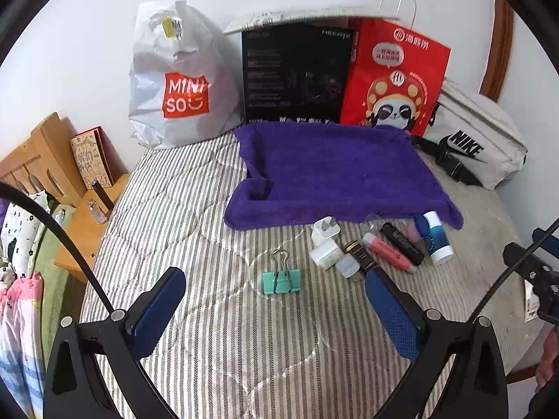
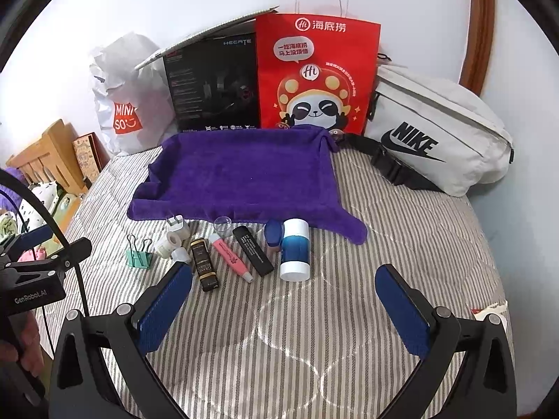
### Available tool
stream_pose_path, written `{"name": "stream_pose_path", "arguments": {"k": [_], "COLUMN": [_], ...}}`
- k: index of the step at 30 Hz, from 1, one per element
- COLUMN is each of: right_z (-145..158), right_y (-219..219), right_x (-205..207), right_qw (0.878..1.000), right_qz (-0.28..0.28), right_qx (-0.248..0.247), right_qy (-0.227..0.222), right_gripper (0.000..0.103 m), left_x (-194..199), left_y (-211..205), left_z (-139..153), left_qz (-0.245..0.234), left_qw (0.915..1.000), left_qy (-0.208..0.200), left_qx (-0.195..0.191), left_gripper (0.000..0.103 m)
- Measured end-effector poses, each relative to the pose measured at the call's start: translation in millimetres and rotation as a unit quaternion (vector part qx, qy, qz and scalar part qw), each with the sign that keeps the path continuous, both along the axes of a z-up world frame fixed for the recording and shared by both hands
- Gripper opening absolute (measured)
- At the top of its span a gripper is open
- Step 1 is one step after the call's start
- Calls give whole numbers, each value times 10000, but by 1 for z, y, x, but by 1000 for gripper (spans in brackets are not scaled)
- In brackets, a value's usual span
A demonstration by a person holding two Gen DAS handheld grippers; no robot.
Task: Organize rigid objects
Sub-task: 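Grasp the green binder clip with the left tool while the right tool grasps the blue-and-white stick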
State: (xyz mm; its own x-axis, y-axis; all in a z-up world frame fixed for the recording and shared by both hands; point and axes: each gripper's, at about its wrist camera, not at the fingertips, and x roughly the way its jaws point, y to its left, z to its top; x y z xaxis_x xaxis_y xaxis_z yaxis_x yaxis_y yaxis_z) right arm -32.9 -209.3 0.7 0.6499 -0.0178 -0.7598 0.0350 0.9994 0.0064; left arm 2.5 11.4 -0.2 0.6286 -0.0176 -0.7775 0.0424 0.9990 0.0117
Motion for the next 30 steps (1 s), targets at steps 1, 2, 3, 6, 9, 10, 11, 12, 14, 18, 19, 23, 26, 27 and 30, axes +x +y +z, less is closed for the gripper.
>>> {"name": "stream_pose_path", "arguments": {"k": [1,2,3,6,9,10,11,12,14,18,19,23,26,27,30], "right_z": [-2,-5,-7,-16,-27,-29,-33,-37,-44,-57,-59,-70,-76,-78,-82], "right_y": [0,-1,-2,-5,-9,-10,-11,-12,-15,-21,-22,-28,-31,-32,-37], "right_x": [1,2,3,6,10,10,11,12,12,12,13,16,18,18,20], "right_qw": [10000,10000,10000,9999,9997,9997,9996,9996,9994,9988,9987,9981,9978,9977,9974], "right_qz": [5,15,24,34,59,55,43,30,2,-50,-59,-81,-89,-92,-115], "right_qx": [4,17,32,113,173,169,166,167,184,232,229,217,199,202,225], "right_qy": [11,21,21,49,147,172,207,239,290,421,444,565,627,638,668], "right_gripper": [103,103,103,103,103,103,103,103,103,103,103,103,103,103,103], "left_x": [2,3,4,9,18,19,23,26,31,41,42,48,49,49,46], "left_y": [0,0,0,2,3,2,2,2,3,2,1,1,0,0,2], "left_z": [-3,-7,-11,-26,-46,-51,-58,-66,-77,-97,-100,-111,-118,-119,-120], "left_qz": [24,34,38,20,-30,-48,-61,-54,-10,88,134,352,433,477,489], "left_qw": [10000,10000,10000,9999,9998,9997,9996,9995,9994,9991,9991,9986,9984,9982,9986], "left_qy": [17,30,48,118,184,217,258,275,290,401,394,395,365,349,200], "left_qx": [28,40,44,62,102,112,135,155,166,45,13,-73,-38,-26,-60], "left_gripper": [103,103,103,103,103,103,103,103,102,98,96,96,91,84,78]}}
